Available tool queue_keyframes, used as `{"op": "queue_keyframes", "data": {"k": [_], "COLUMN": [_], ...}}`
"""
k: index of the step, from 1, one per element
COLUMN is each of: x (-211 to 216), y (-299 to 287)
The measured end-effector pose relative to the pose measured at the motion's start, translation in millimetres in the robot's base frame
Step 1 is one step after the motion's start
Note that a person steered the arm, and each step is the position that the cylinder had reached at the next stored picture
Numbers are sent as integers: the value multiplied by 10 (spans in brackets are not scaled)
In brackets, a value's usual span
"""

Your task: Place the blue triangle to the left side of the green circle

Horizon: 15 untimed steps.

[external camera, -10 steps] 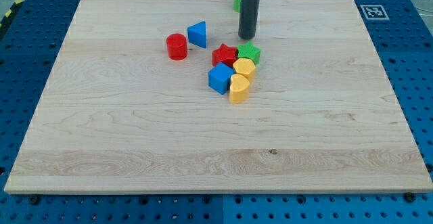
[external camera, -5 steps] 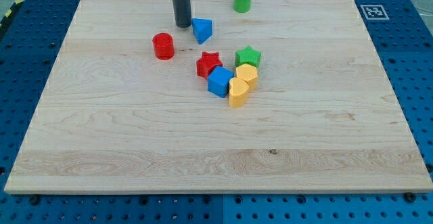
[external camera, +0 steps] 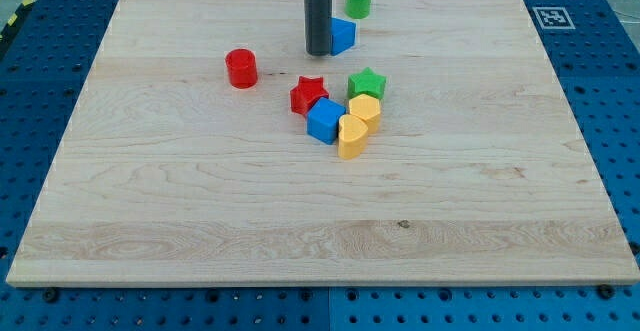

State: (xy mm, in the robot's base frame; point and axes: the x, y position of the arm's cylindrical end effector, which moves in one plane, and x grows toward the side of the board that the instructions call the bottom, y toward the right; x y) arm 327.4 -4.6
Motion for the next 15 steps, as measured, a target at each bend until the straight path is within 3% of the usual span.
{"op": "queue_keyframes", "data": {"k": [1, 4, 6, 9, 10, 13, 15], "x": [77, -587, -197, -424, -635, -549, -797], "y": [136, 202, 163, 829, 822, 404, 27]}}
